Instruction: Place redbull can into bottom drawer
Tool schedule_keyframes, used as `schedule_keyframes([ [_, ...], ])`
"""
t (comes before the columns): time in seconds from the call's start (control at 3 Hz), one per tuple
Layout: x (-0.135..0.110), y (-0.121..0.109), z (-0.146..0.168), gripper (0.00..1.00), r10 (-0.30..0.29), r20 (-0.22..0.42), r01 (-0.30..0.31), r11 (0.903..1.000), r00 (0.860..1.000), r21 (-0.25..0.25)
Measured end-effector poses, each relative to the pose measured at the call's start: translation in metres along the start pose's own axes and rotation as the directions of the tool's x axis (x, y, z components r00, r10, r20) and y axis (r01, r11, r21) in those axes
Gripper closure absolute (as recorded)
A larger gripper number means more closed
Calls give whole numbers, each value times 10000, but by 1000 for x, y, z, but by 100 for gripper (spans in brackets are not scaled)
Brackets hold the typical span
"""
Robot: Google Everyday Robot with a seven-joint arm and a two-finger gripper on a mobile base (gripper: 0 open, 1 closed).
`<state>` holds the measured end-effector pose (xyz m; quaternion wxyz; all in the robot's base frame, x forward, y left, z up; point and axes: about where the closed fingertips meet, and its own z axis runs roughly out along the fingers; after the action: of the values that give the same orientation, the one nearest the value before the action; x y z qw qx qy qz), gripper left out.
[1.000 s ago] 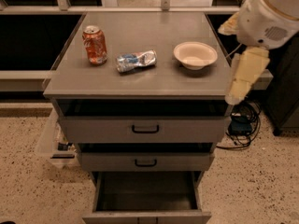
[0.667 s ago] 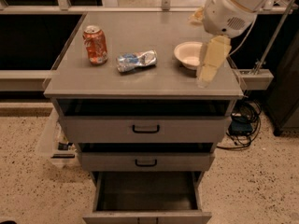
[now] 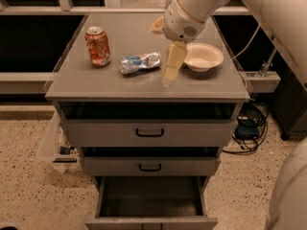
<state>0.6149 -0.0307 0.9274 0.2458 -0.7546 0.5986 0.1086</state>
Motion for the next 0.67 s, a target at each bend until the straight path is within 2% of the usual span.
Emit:
schedule_keyframes([
  [0.33,-11,-20,31,0,-126,632,148,9993,9979,-339],
  [0.67,-10,-23,35,0,-107,683,130,9993,9976,-346],
])
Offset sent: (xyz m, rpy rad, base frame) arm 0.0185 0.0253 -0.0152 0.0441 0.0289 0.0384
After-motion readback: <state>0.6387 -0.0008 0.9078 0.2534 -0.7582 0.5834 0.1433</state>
